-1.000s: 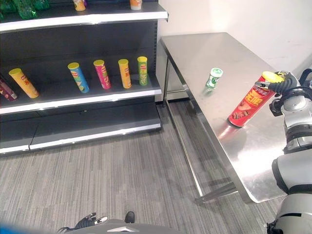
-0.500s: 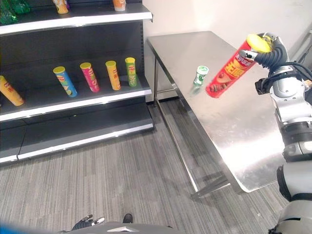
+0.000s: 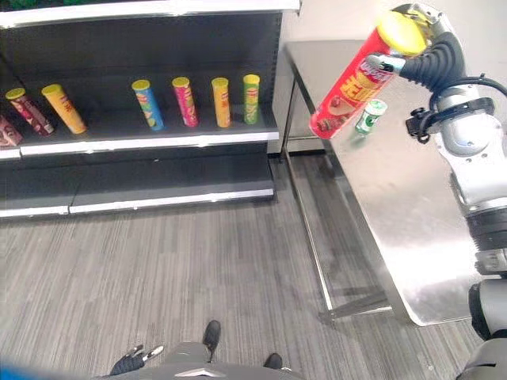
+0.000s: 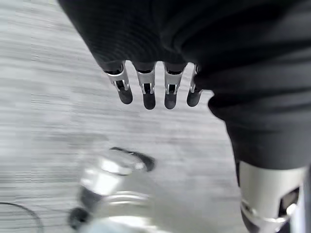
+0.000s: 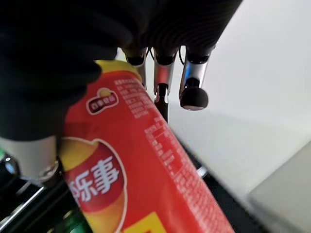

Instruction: Put the goods on the table back onto the shelves and tidy them up.

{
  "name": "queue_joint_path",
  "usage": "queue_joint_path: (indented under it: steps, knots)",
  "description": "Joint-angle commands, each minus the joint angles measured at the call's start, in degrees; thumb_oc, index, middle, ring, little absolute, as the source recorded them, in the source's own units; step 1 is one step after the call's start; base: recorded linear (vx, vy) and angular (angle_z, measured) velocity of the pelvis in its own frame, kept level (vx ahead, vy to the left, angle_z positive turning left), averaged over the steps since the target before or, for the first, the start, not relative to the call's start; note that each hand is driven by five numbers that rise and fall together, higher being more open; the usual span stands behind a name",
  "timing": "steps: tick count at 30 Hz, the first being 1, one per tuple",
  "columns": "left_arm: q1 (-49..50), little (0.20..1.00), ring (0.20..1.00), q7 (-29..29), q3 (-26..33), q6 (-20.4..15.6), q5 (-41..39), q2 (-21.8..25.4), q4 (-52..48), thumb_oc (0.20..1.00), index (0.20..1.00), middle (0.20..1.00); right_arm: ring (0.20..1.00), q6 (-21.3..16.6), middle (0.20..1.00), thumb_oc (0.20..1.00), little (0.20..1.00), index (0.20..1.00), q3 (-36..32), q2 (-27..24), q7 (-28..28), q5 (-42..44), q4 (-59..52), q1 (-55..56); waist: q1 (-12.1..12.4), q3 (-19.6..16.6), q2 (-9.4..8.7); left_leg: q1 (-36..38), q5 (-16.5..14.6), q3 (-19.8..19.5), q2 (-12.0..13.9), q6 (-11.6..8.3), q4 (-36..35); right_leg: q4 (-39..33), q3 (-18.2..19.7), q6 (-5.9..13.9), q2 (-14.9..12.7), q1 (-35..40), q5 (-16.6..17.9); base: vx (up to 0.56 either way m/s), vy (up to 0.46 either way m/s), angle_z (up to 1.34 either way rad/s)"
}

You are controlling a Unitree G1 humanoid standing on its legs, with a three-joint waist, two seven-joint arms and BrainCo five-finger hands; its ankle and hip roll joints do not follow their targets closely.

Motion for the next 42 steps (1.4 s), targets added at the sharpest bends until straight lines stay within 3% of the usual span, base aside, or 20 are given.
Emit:
queue_joint_path:
  steps: [1,2,6,7,8,9,11,12,13,14,15,18,20,24,31,36,37,40,41,42]
  knots:
    - [-0.9,1.000,1.000,0.9,-1.9,-1.5,-1.4,2.1,-0.1,1.000,1.000,1.000,0.200,-3.1,0.200,0.200,0.200,0.200,-1.6,-2.6,-1.8,-1.4,-2.5,-1.3,0.3,-4.1,0.10,2.5,3.6,-1.0,6.1,-1.70,-1.2,2.4,5.9,6.49,-3.5,-1.0,-1.7,0.00,0.584,0.17]
    - [-1.4,1.000,1.000,1.3,-0.9,-1.8,-2.3,2.4,-0.2,1.000,1.000,1.000,0.200,-3.3,0.200,0.200,0.200,0.200,-3.0,-3.6,-2.4,-2.2,-5.3,0.2,-1.1,-4.3,1.20,3.1,8.5,-0.2,11.3,-2.94,0.1,3.1,4.9,7.92,-6.7,-1.5,-1.2,0.00,0.471,0.21]
    - [-1.6,1.000,1.000,1.1,-1.7,-1.7,-1.7,2.8,-0.7,1.000,1.000,1.000,0.200,-3.2,0.200,0.200,0.200,0.200,-4.8,-3.6,-2.9,-2.0,-6.6,1.5,-1.9,-4.9,1.55,2.8,11.6,-0.7,14.5,-4.90,0.4,2.7,4.3,10.28,-10.1,-1.2,0.3,0.08,0.555,0.35]
    - [-1.6,1.000,1.000,0.9,-2.2,-1.6,-1.4,2.9,-1.2,1.000,1.000,1.000,0.200,-3.0,0.200,0.200,0.200,0.200,-5.0,-3.5,-2.6,-2.2,-7.8,2.0,-1.7,-5.0,1.41,2.4,9.4,-2.4,14.1,-4.63,1.3,2.5,4.8,11.20,-11.3,-0.9,0.8,0.18,0.494,0.30]
    - [-2.2,1.000,1.000,0.8,-2.4,-1.4,-0.5,2.9,-0.5,1.000,1.000,1.000,0.200,-2.4,0.200,0.200,0.200,0.200,-6.9,-3.1,-2.6,-3.3,-8.4,4.0,-2.4,-5.7,0.82,2.0,1.5,-2.6,12.5,-4.59,2.0,2.3,5.4,12.53,-13.7,-0.6,2.7,0.18,0.500,0.31]
    - [-2.2,1.000,1.000,0.8,-2.5,-1.4,-0.5,3.0,-0.4,1.000,1.000,1.000,0.200,-2.3,0.200,0.200,0.200,0.200,-7.3,-3.0,-2.6,-3.3,-8.6,4.3,-2.2,-5.7,0.57,1.8,1.1,-2.6,12.3,-4.47,2.5,2.2,5.4,12.65,-14.0,-0.6,2.7,0.17,0.487,0.28]
    - [-4.0,1.000,1.000,0.4,-3.0,-1.2,1.7,3.7,1.0,1.000,1.000,1.000,0.200,-1.8,0.200,0.200,0.200,0.200,-9.4,-2.5,-2.4,-5.4,-9.5,6.5,-2.8,-5.4,-0.68,1.2,-6.1,-0.6,9.5,-2.92,3.0,3.6,6.2,13.46,-18.5,-2.2,10.7,0.05,0.471,0.28]
    - [-4.4,1.000,1.000,0.4,-3.6,-1.2,2.8,4.5,1.1,1.000,1.000,1.000,0.200,-1.9,0.200,0.200,0.200,0.200,-9.1,-1.7,-3.0,-6.4,-9.6,6.4,-2.5,-4.8,-1.32,1.1,-7.2,0.8,7.5,-1.65,2.9,4.2,6.3,13.46,-21.1,-4.1,17.7,-0.01,0.564,0.12]
    - [-4.5,1.000,1.000,0.3,-3.4,-1.0,3.1,5.0,0.9,1.000,1.000,1.000,0.200,-1.5,0.200,0.200,0.200,0.200,-8.3,-1.2,-3.2,-6.8,-9.7,5.4,-2.3,-4.6,-1.80,1.2,-7.3,2.2,5.6,-0.30,2.4,4.5,6.6,13.46,-23.0,-5.7,19.2,-0.01,0.921,-0.36]
    - [-4.5,1.000,1.000,-0.2,-2.3,-0.8,2.9,7.6,-1.0,1.000,1.000,1.000,0.200,-1.5,0.200,0.200,0.200,0.200,-7.3,-1.5,-2.6,-6.7,-10.7,6.5,-3.3,-3.7,-1.16,3.5,-4.3,3.8,3.1,1.96,-3.7,9.2,10.9,12.01,-18.9,-9.3,15.9,0.00,0.717,-0.46]
    - [-4.6,1.000,1.000,-0.2,-2.4,-0.8,2.9,7.6,-1.0,1.000,1.000,1.000,0.200,-1.5,0.200,0.200,0.200,0.200,-7.4,-1.5,-2.6,-6.7,-10.7,6.6,-3.2,-3.8,-1.32,3.4,-4.1,3.9,2.9,2.01,-3.8,9.4,11.0,12.00,-19.1,-9.7,15.9,0.01,0.694,-0.45]
    - [-5.6,1.000,1.000,-0.8,-2.7,-0.8,2.6,9.3,-2.2,1.000,1.000,1.000,0.200,-1.9,0.200,0.200,0.200,0.200,-8.8,-4.8,-2.2,-6.1,-10.8,7.1,-4.1,-3.9,-1.27,2.4,-4.1,3.0,1.7,3.09,-4.1,12.9,13.0,9.18,-9.5,-10.9,5.5,0.02,0.288,0.14]
    - [-6.2,1.000,1.000,-0.7,-3.2,-0.7,3.2,9.0,-1.0,1.000,1.000,1.000,0.200,-2.6,0.200,0.200,0.200,0.200,-7.5,-6.5,-1.6,-5.0,-11.1,5.4,-4.7,-4.0,-1.81,2.7,-4.0,2.9,-0.1,3.91,-4.1,12.1,14.1,7.17,-3.4,-11.0,1.3,0.06,0.219,0.18]
    - [-6.3,1.000,1.000,-0.4,-2.5,-0.6,1.8,7.5,-0.8,1.000,1.000,1.000,0.200,-3.4,0.200,0.200,0.200,0.200,-4.6,-8.5,-1.4,-3.9,-10.4,2.1,-5.1,-3.3,-3.79,3.3,-4.5,2.1,-5.2,5.40,-4.1,7.5,19.2,5.38,6.7,-12.4,0.7,0.08,0.136,0.21]
    - [-4.0,1.000,1.000,-0.2,-2.0,-1.0,-0.7,3.8,-1.7,1.000,1.000,1.000,0.200,-3.5,0.200,0.200,0.200,0.200,2.0,-7.7,-1.4,-4.5,-9.1,-4.8,-4.0,-3.9,-2.85,5.5,-6.0,0.2,-9.2,6.63,-3.9,2.1,19.2,3.68,7.5,-7.2,0.5,0.12,0.059,0.20]
    - [-4.8,1.000,1.000,0.7,-2.4,-0.9,-1.0,2.9,-1.5,1.000,1.000,1.000,0.200,-3.0,0.200,0.200,0.200,0.200,7.8,-3.4,-1.2,-5.4,-8.4,-10.8,-3.2,-1.8,-2.70,1.6,-8.8,-1.7,-11.5,5.64,6.3,1.9,19.2,3.28,6.2,-5.5,0.1,0.05,0.049,0.15]
    - [-5.1,1.000,1.000,0.9,-2.4,-0.8,-1.1,3.0,-1.4,1.000,1.000,1.000,0.200,-2.7,0.200,0.200,0.200,0.200,8.6,-3.3,-1.0,-5.6,-8.5,-11.3,-3.1,-1.3,-2.97,0.3,-8.7,-1.1,-10.8,4.68,7.7,1.8,18.8,3.40,5.5,-5.3,0.0,0.03,0.150,0.35]
    - [-5.8,1.000,1.000,1.3,-3.3,-0.7,0.3,2.4,1.0,1.000,1.000,1.000,0.200,-2.8,0.200,0.200,0.200,0.200,11.9,-1.8,-1.8,-4.5,-5.6,-14.3,-2.9,-2.1,-2.95,-0.3,-6.4,2.8,-3.5,3.45,3.7,1.7,17.1,4.50,3.0,-5.4,-1.1,0.12,0.225,0.35]
    - [-7.5,1.000,1.000,-0.8,-7.0,1.0,11.2,7.0,0.3,1.000,1.000,1.000,0.200,-0.1,0.200,0.200,0.200,0.200,-3.6,-3.6,-1.0,-2.4,3.5,2.8,-5.6,-6.1,-3.65,6.0,-5.3,8.3,-4.6,4.68,-4.0,0.5,16.0,7.16,0.5,-1.8,0.2,0.12,0.132,0.01]
    - [-7.4,1.000,1.000,-0.9,-7.1,1.0,11.3,6.6,0.4,1.000,1.000,1.000,0.200,-0.1,0.200,0.200,0.200,0.200,-3.4,-3.7,-1.0,-2.8,3.6,2.7,-5.6,-6.3,-3.60,6.1,-5.2,8.3,-4.4,4.55,-4.0,0.5,15.8,7.08,0.7,-1.6,-0.2,0.10,0.012,0.20]
